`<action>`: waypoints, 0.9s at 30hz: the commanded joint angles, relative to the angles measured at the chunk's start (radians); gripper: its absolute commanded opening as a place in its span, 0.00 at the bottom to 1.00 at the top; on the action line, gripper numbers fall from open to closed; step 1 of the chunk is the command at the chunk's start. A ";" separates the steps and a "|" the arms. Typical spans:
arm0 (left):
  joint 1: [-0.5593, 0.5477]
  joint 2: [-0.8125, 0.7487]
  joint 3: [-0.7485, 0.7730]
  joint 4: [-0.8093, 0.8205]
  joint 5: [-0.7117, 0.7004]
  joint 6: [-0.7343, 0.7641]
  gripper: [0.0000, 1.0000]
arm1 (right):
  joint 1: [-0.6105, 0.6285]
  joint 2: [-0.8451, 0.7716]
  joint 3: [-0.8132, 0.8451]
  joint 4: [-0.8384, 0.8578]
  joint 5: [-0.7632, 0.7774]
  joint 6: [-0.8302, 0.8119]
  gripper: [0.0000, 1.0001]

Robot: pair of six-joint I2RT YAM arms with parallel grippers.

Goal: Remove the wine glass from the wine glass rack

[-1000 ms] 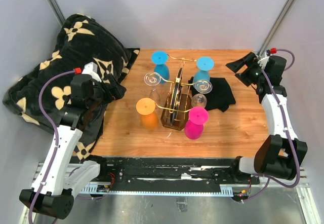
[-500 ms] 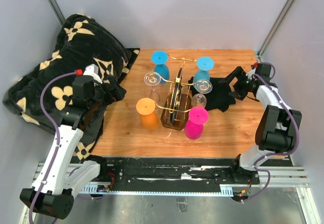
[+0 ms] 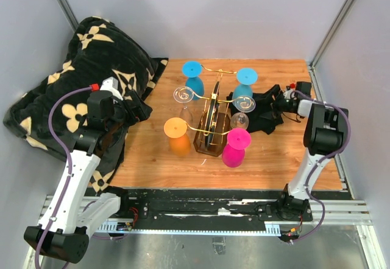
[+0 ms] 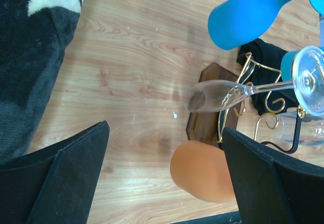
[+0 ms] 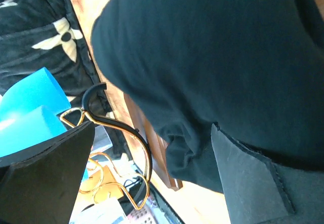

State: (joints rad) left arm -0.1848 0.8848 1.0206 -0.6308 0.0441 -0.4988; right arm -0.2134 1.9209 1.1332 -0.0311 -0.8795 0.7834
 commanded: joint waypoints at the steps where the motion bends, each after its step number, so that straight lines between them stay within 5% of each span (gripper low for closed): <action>1: -0.004 -0.010 0.006 0.015 0.008 -0.006 1.00 | 0.044 0.108 0.184 -0.117 -0.004 -0.037 0.99; 4: -0.004 -0.012 0.021 -0.004 0.002 0.000 1.00 | 0.014 0.123 0.326 -0.404 0.274 -0.171 0.99; 11: -0.004 -0.024 0.043 -0.018 0.006 -0.004 1.00 | -0.046 0.070 0.569 -0.662 0.907 -0.312 0.99; 16: -0.004 -0.016 0.022 -0.005 0.011 -0.007 1.00 | -0.024 -0.117 0.384 -0.479 0.577 -0.325 0.99; 21: -0.004 -0.010 0.026 -0.007 0.016 -0.010 1.00 | -0.012 -0.071 0.266 -0.343 0.129 -0.216 0.99; 27: -0.004 -0.002 0.045 -0.012 0.011 -0.009 1.00 | 0.049 0.029 0.238 -0.182 -0.051 -0.117 0.98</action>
State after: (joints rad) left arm -0.1848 0.8768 1.0306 -0.6449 0.0471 -0.5030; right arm -0.2146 1.8915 1.3861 -0.3302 -0.7242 0.5724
